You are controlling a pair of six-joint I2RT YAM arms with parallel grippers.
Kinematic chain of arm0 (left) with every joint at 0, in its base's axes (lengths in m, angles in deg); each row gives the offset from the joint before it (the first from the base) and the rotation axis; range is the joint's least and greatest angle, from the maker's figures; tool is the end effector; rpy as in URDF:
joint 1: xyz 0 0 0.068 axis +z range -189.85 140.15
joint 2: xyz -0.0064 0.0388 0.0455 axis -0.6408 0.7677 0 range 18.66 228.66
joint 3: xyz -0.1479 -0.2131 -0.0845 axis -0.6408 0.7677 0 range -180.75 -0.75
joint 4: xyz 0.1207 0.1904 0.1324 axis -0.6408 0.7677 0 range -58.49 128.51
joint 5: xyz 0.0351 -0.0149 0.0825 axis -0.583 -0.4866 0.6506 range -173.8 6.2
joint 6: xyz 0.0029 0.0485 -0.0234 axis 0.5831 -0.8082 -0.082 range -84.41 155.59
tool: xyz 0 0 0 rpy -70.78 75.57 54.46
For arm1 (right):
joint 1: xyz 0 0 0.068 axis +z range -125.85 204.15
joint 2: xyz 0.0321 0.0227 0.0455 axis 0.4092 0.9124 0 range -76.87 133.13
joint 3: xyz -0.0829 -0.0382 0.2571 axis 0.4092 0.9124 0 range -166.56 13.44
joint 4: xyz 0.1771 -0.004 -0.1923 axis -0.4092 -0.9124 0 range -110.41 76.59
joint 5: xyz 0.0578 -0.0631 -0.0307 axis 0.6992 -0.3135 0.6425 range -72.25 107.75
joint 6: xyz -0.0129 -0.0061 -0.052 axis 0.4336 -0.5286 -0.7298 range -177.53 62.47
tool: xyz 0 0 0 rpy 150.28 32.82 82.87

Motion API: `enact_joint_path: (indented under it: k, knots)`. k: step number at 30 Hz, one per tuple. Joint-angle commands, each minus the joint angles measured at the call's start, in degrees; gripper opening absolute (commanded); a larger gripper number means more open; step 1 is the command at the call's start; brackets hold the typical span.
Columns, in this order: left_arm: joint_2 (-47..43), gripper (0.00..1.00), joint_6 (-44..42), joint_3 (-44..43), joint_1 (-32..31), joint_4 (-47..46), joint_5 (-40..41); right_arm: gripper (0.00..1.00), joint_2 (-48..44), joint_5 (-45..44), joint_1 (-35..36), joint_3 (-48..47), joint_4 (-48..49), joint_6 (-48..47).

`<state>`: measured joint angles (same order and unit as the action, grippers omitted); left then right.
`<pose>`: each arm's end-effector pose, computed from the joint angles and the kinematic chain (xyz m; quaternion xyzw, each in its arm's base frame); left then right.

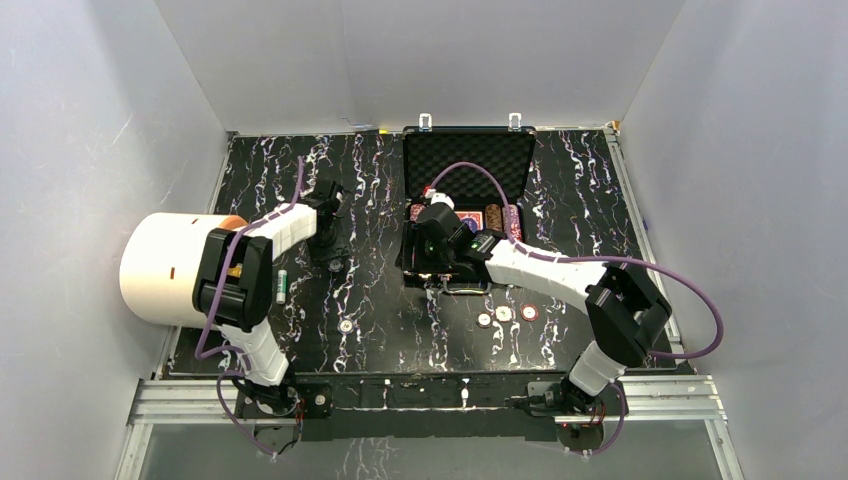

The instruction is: Pack up texas hold em set

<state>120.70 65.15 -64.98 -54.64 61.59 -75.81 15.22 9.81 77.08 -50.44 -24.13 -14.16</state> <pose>0.3361 -0.0837 0.1677 -0.1391 0.9692 -0.0089 0.2029 0.2202 0.2833 0.2457 -0.0452 0.8995 0.2786 0.3334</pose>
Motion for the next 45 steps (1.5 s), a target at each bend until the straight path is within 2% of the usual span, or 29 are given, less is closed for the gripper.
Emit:
enact_joint_path:
  k: [1, 6, 14, 19, 23, 27, 34, 45]
  knots:
    - [-2.5, 0.34, 0.6, 2.2, 0.2, 1.3, -6.3, 0.71, -0.8, 1.3, -0.2, -1.8, 0.5, -1.5]
    - [-9.0, 0.34, 4.6, 4.3, -0.3, 0.8, -15.1, 0.77, -1.8, 4.3, -0.2, 1.9, 5.6, -2.0]
    - [-16.3, 0.35, 12.4, 10.0, -0.9, -2.9, -28.1, 0.77, -1.2, 9.4, 0.5, 6.7, 15.9, -0.5]
    - [-19.3, 0.35, 17.9, 12.1, -0.9, -5.7, -34.7, 0.74, -0.1, 10.8, 2.0, 8.1, 23.1, 0.9]
    - [-20.6, 0.35, 22.0, 13.7, -1.0, -7.7, -38.1, 0.68, 0.5, 8.9, 2.3, 10.2, 28.6, 4.8]
    - [-22.0, 0.35, 24.5, 14.8, -0.9, -9.0, -39.8, 0.63, 1.5, 4.9, 2.6, 10.3, 28.3, 9.5]
    - [-22.6, 0.35, 27.2, 17.0, -1.0, -11.5, -42.4, 0.60, 3.2, 2.3, 2.7, 10.4, 31.2, 10.9]
    - [-22.8, 0.35, 29.2, 18.8, -1.0, -13.8, -43.9, 0.36, 5.5, 2.0, 2.7, 10.7, 32.7, 12.0]
